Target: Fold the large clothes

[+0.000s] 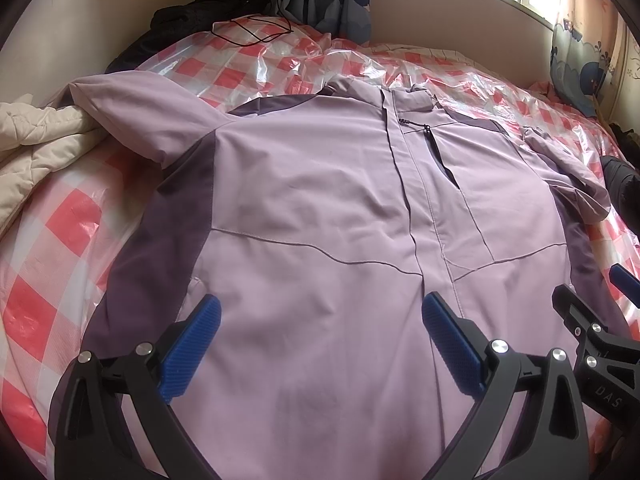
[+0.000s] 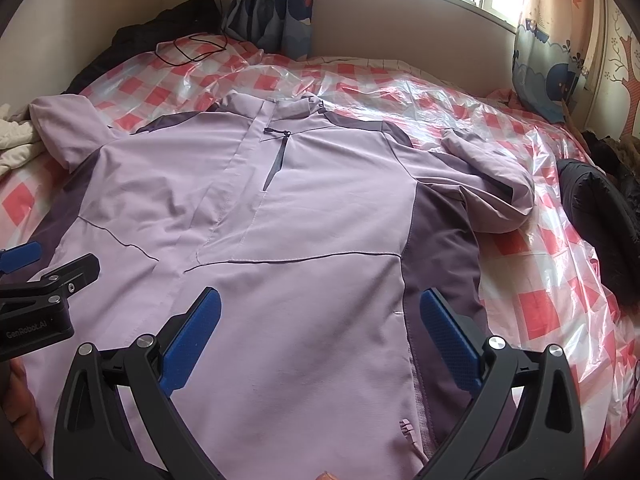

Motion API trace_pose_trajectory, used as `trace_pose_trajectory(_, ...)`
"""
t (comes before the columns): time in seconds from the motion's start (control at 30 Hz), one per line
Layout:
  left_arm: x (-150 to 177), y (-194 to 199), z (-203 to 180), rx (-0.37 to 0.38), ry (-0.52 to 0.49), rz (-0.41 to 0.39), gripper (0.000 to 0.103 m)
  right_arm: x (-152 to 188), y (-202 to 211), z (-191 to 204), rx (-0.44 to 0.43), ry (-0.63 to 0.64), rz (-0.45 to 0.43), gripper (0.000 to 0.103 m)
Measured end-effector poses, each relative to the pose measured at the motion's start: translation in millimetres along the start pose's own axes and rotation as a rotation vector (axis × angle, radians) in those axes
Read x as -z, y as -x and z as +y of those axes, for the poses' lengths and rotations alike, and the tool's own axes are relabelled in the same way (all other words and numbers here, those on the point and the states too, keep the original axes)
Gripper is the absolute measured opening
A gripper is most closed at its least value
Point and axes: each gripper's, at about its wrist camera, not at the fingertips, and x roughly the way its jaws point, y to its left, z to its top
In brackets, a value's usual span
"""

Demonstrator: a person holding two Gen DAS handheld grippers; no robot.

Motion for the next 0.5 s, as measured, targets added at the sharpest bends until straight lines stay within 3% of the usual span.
trace_pose_trajectory(0.5, -0.3, 0.3, -0.9, -0.002, -0.001, 0.000, 0.096, 0.4, -0.3, -0.4, 0.001, 0.001, 0.002, 0.096)
